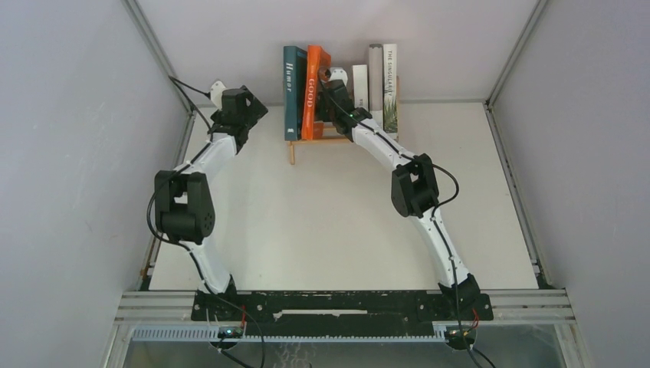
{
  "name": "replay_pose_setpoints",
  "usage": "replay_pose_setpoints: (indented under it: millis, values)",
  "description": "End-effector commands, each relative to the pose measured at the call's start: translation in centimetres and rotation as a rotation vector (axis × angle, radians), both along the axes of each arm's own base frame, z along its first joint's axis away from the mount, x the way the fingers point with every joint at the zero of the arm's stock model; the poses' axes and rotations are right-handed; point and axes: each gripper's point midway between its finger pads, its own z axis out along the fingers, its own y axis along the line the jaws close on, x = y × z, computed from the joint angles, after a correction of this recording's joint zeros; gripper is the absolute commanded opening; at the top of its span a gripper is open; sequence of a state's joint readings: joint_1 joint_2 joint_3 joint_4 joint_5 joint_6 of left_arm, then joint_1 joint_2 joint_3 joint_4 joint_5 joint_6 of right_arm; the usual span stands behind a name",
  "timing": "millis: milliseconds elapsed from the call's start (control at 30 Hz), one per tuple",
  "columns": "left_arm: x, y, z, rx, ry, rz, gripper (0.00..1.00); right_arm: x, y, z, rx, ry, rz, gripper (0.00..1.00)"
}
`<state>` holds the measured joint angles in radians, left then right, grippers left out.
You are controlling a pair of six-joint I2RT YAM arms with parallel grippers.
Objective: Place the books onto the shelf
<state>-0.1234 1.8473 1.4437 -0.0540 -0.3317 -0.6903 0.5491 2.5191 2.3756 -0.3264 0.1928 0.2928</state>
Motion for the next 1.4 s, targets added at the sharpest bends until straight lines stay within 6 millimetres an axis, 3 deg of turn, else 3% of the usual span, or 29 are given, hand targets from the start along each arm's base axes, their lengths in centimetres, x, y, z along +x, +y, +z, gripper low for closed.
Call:
replay_pose_setpoints:
  millis: [0,200,700,967,1133,1367]
  values:
    - [1.8,-2.5,1.7,-0.108,-0.069,-0.095,0.97,1.4,1.6,4.2,0.07,-0.124,0.034,0.0]
    - [2.4,-4.5,0.4,-0.177,-0.044,-0.175,0.95,1.3,2.4,4.5,0.084,-0.138,0.067,0.0]
    - [2.9,-8.7,1.0,-0.294,-0.115,-0.359,0.92,0.4,5.3,3.6,0.133,-0.115,0.163,0.0]
    - [2.5,-9.5,1.3,-0.308,-0.131,-0.406,0.91,-0.5,6.5,3.4,0.147,-0.099,0.192,0.0]
    - [1.8,-8.3,1.2,-0.275,-0.116,-0.357,0.91,-0.5,5.4,3.7,0.11,-0.105,0.152,0.0]
    - [0.6,-5.9,1.0,-0.216,-0.083,-0.258,0.94,-0.4,1.8,5.8,0.041,-0.155,0.02,0.12]
